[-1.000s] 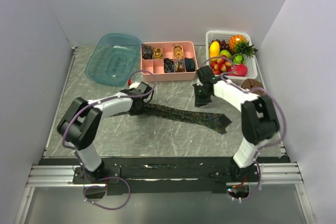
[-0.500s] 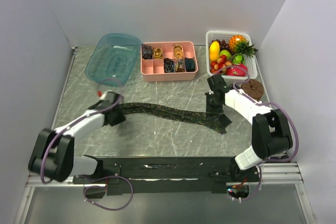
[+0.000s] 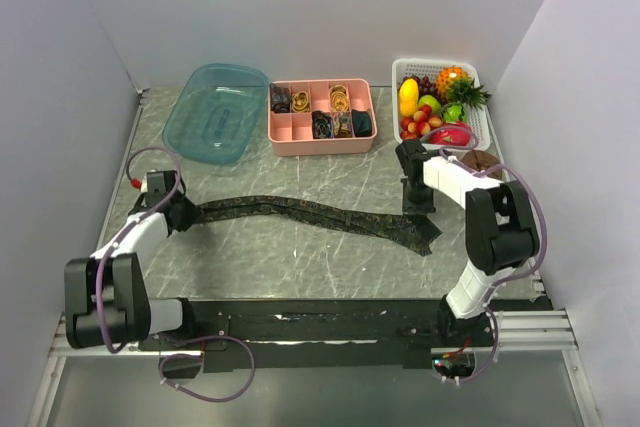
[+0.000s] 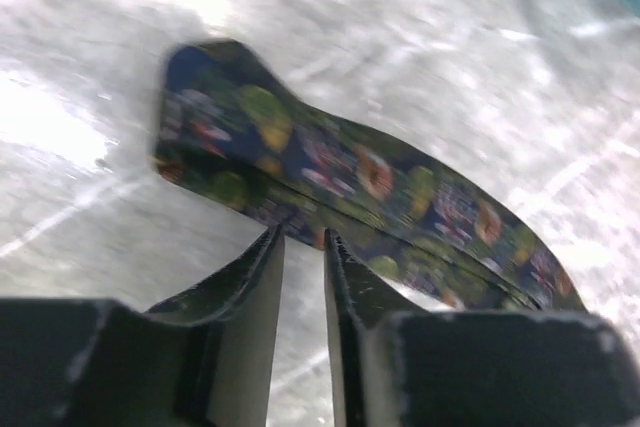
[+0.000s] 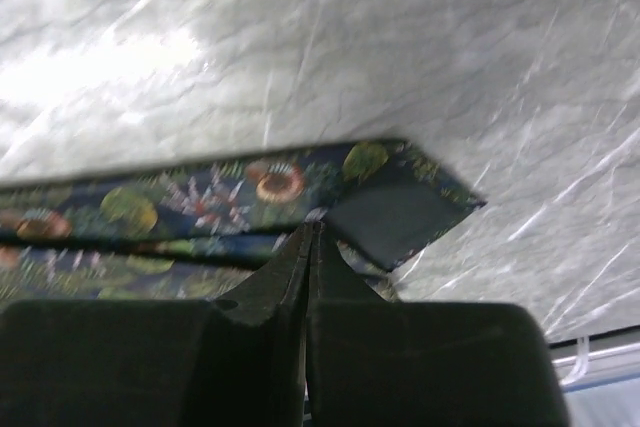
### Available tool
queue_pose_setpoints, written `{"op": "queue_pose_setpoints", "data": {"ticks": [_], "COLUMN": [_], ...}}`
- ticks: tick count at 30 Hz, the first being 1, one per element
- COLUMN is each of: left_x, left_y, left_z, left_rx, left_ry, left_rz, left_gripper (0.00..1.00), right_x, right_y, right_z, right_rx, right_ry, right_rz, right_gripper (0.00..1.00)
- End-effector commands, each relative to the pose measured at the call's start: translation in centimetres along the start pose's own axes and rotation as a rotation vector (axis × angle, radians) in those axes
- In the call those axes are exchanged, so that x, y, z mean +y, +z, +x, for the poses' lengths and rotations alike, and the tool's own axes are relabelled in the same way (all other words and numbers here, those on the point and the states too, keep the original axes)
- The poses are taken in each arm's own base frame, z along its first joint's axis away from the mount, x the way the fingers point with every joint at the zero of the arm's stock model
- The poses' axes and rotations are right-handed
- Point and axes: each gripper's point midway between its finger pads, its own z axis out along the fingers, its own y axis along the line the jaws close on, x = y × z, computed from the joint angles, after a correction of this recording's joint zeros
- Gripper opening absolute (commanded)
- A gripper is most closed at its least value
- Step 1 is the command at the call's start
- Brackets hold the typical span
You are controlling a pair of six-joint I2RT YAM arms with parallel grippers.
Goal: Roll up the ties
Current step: Flatten out the tie at the center of the board.
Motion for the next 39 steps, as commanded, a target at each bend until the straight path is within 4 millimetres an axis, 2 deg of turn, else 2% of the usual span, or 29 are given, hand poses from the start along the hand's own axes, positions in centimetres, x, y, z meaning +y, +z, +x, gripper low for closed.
{"op": "queue_pose_setpoints", "data": {"ticks": [1, 7, 12, 19, 23, 27, 29, 31, 32, 34, 35, 37, 38, 39], "left_x": [-0.3, 0.6, 2.0, 2.8, 3.0, 1.8, 0.8, -0.5, -1.2, -2.5, -3.0, -3.8, -4.1, -4.4], "left_y": [0.9, 1.5, 2.3, 3.3, 3.9, 4.3, 3.9, 2.4, 1.3, 0.1, -0.7, -1.3, -1.8, -2.0], "left_z": [-1.2, -4.0, -4.5, -5.0, -5.6, -6.3, -6.3, -6.3, -6.6, -6.1, -5.5, -4.5, -3.5, -3.4], "left_rx": [-0.015, -0.104, -0.134, -0.148, -0.151, -0.157, -0.182, -0.228, -0.261, -0.282, -0.279, -0.257, -0.232, -0.232], "left_ry": [-0.054, -0.059, -0.05, -0.027, -0.005, 0.02, 0.056, 0.091, 0.097, 0.108, 0.106, 0.09, 0.089, 0.085], "left_rz": [0.028, -0.064, -0.137, -0.199, -0.229, -0.185, -0.15, -0.119, -0.09, -0.038, 0.012, 0.085, 0.136, 0.164], "left_gripper": [0.25, 0.22, 0.2, 0.18, 0.12, 0.13, 0.15, 0.2, 0.21, 0.26, 0.28, 0.34, 0.37, 0.39], "right_x": [-1.4, -1.5, -1.8, -2.0, -1.8, -1.7, -1.8, -1.7, -1.6, -1.5, -0.8, -0.7, -0.4, -0.7], "right_y": [0.4, 1.3, 1.3, 1.3, 1.1, 0.3, -1.0, -2.2, -3.5, -4.7, -6.0, -6.3, -7.3, -7.3], "right_z": [-0.4, -0.4, -1.0, -2.2, -3.1, -4.0, -4.9, -5.6, -6.2, -6.5, -6.7, -5.8, -5.7, -5.2], "right_rx": [0.025, 0.059, 0.074, 0.1, 0.088, 0.046, -0.016, -0.066, -0.116, -0.16, -0.205, -0.214, -0.244, -0.241], "right_ry": [-0.002, -0.012, -0.024, -0.054, -0.059, -0.049, -0.028, -0.017, -0.001, 0.016, 0.028, 0.049, 0.063, 0.079], "right_rz": [0.093, 0.122, 0.151, 0.181, 0.18, 0.17, 0.153, 0.132, 0.107, 0.072, 0.004, -0.045, -0.091, -0.103], "right_gripper": [0.0, 0.0, 0.0, 0.0, 0.0, 0.0, 0.0, 0.0, 0.0, 0.0, 0.14, 0.25, 0.41, 0.47]}}
